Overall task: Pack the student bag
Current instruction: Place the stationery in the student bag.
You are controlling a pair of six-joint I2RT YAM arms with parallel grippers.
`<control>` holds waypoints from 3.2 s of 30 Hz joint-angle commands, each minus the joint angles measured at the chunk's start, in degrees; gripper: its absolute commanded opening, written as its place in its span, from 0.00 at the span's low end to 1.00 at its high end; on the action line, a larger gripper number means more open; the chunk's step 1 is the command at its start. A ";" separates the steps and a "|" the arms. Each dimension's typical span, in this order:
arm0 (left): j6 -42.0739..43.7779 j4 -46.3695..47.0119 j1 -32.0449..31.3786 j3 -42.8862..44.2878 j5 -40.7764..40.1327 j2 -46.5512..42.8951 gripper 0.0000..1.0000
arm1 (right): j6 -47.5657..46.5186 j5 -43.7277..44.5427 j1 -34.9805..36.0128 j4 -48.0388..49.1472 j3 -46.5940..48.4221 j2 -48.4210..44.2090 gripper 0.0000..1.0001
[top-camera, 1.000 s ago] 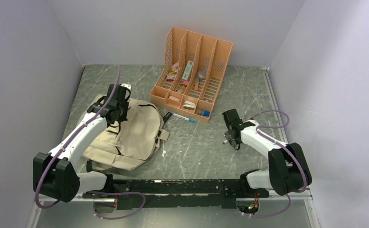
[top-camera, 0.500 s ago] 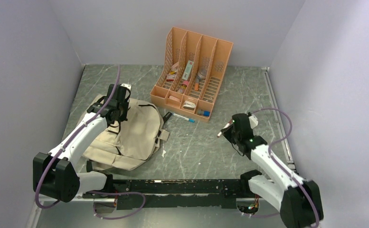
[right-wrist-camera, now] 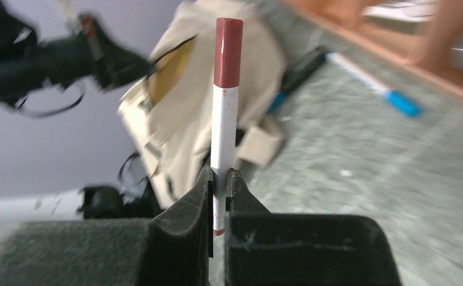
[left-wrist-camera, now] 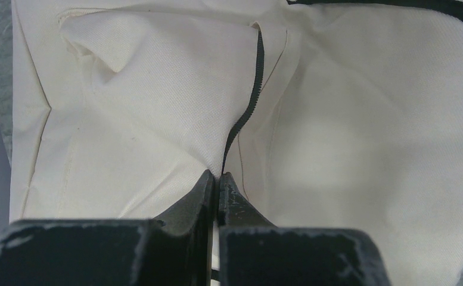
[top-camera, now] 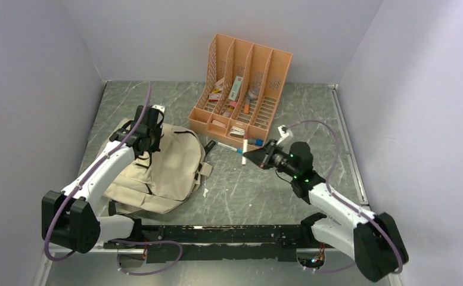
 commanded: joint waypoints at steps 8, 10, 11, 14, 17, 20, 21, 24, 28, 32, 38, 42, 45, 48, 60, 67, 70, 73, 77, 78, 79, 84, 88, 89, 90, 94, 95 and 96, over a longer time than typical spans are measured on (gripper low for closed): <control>1.06 2.68 -0.28 2.16 3.12 -1.78 0.05 | -8.15 -10.21 20.42 4.42 22.49 24.28 0.00; 1.11 2.87 -0.26 2.29 3.50 -2.36 0.05 | -6.98 -11.11 22.39 4.16 26.45 28.78 0.00; 1.10 2.94 -0.28 2.32 3.54 -2.55 0.05 | -6.47 -11.87 23.16 3.92 28.17 31.24 0.00; 1.22 2.73 -0.28 2.58 3.43 -2.72 0.05 | -4.90 -15.14 25.58 3.21 33.15 38.39 0.00; 1.15 1.91 -0.28 2.99 3.24 -2.70 0.05 | -1.73 -16.05 26.88 2.51 37.29 44.93 0.00; 1.09 1.56 -0.28 3.06 3.12 -3.16 0.05 | 1.02 -15.45 27.72 2.37 40.64 50.84 0.00; 0.99 1.36 -0.28 3.11 3.06 -3.41 0.05 | 1.70 -15.11 27.85 2.04 41.74 52.37 0.00; 0.94 1.01 -0.28 3.05 3.05 -4.20 0.05 | 2.79 -14.54 27.99 1.08 45.22 56.18 0.00; 1.01 0.50 -0.28 2.92 3.08 -4.96 0.05 | 3.75 -14.88 28.12 -1.68 51.21 60.94 0.00; 0.75 0.00 -0.28 2.80 3.22 -5.48 0.05 | 6.22 -14.40 28.25 -1.47 54.50 64.16 0.00; 0.60 -0.39 -0.28 2.56 3.89 -5.85 0.05 | 9.65 -13.00 28.43 -1.68 60.04 68.52 0.00; 0.63 -0.91 -0.28 2.65 3.89 -6.42 0.05 | 11.89 -13.48 28.52 -1.83 64.74 72.50 0.00; 0.68 -0.92 -0.28 2.40 4.23 -6.97 0.05 | 12.56 -12.91 28.48 -3.48 68.97 74.82 0.00; 0.41 -1.17 -0.28 2.24 4.82 -7.39 0.05 | 14.26 -12.31 28.52 -3.57 72.62 77.08 0.00; 0.41 -1.79 -0.28 1.51 5.09 -8.42 0.05 | 23.63 -3.65 29.07 3.51 75.86 79.35 0.00; 0.23 -1.66 -0.28 0.94 5.07 -8.62 0.05 | 21.47 -0.73 30.41 0.13 82.57 82.29 0.06; 0.27 -1.58 -0.28 0.94 4.83 -8.43 0.05 | 19.34 -1.17 31.71 -1.85 85.56 83.98 0.14; 0.24 -1.66 -0.28 1.28 4.56 -8.12 0.05 | 16.98 -1.39 32.38 -2.72 85.66 84.48 0.22; 0.49 -1.56 -0.27 1.27 4.14 -7.81 0.05 | 14.31 -0.07 32.39 -2.42 81.71 81.92 0.34; 0.57 -1.55 -0.28 1.18 4.09 -7.73 0.05 | 12.99 0.48 32.38 -3.08 81.17 81.09 0.37; 0.52 -1.53 -0.26 1.10 3.98 -7.72 0.05 | 11.72 0.96 32.34 -3.49 80.50 80.25 0.39; 0.40 -1.23 -0.28 1.05 3.88 -7.59 0.05 | 7.82 2.16 31.91 -3.94 77.21 75.61 0.41; 0.79 -1.29 -0.28 1.24 3.10 -7.55 0.05 | 4.45 3.76 31.42 -4.38 72.78 70.51 0.41; 0.85 -1.25 -0.28 1.17 2.91 -7.55 0.05 | 3.22 4.58 31.31 -4.72 70.83 69.09 0.41; 0.92 -1.26 -0.28 1.16 2.76 -7.54 0.05 | 2.05 5.26 31.21 -5.00 69.10 67.41 0.41; 0.72 -1.17 -0.28 1.01 2.45 -7.28 0.05 | -3.12 8.11 30.76 -3.30 60.10 59.57 0.41; 0.61 -1.06 -0.28 0.99 2.49 -7.16 0.05 | -4.19 9.22 30.76 -2.76 57.60 57.15 0.41; 0.50 -0.90 -0.28 0.91 2.66 -7.04 0.05 | -5.45 10.35 30.80 -2.76 55.66 54.99 0.41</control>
